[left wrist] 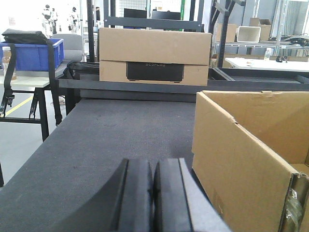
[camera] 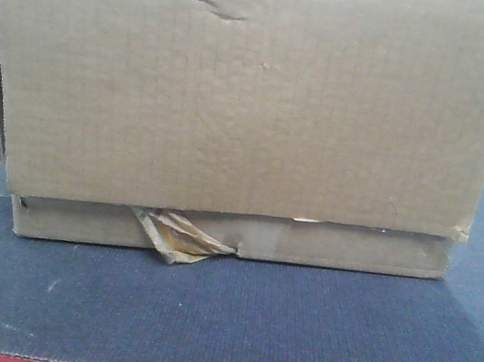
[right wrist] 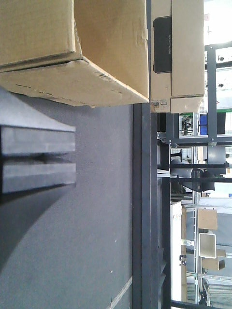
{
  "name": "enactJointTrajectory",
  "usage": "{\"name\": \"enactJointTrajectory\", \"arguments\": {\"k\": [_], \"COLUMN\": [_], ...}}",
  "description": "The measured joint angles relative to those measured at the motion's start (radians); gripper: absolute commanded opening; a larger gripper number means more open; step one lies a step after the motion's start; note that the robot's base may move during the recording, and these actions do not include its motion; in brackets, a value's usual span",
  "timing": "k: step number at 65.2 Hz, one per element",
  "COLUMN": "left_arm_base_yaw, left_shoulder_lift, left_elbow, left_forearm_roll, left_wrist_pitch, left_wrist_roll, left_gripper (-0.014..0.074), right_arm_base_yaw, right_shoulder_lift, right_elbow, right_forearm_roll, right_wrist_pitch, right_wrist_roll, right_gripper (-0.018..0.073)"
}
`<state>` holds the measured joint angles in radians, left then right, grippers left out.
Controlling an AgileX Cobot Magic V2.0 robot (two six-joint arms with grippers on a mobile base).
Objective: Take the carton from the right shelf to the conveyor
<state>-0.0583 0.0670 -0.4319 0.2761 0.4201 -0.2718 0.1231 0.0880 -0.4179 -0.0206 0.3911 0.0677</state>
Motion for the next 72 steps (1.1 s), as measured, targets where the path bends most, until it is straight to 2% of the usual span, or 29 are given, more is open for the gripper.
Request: {"name": "enactJointTrajectory", "arguments": {"k": [36, 47, 58, 67, 72], "left_arm_base_yaw": [0.004, 0.045, 0.087, 0.093, 0.093], "left_shoulder_lift": [0.000, -0.027, -0.060, -0.061, -0.061], "left_elbow": [0.001, 0.033, 0.170, 0.311, 0.393], "left_forearm_roll": [-0.007, -0.104, -0.132, -0.137, -0.139], "left_wrist_pitch": [0.002, 0.021, -0.061, -0.182, -0.285], "left_wrist_roll": [0.003, 0.142, 0.179, 0.184, 0.186], "left_gripper": [0.0003, 0.0003, 0.0003, 0.0003, 0.0003], "right_arm_base_yaw": [0.000, 0.000, 0.000, 0.000, 0.000], "right_shoulder_lift": [0.000, 0.000, 0.000, 0.000, 0.000], "right_elbow": [0.000, 0.000, 0.002, 0.002, 0.002], "right_forearm_roll": [0.000, 0.000, 0.000, 0.000, 0.000], "right_wrist_pitch": [-0.004, -0.004, -0.004, -0.006, -0.008], "right_wrist_roll": [0.000, 0.000, -0.003, -0.003, -0.003], "right_gripper": [-0.0067, -0.0067, -0.0067, -0.0067, -0.0067]}}
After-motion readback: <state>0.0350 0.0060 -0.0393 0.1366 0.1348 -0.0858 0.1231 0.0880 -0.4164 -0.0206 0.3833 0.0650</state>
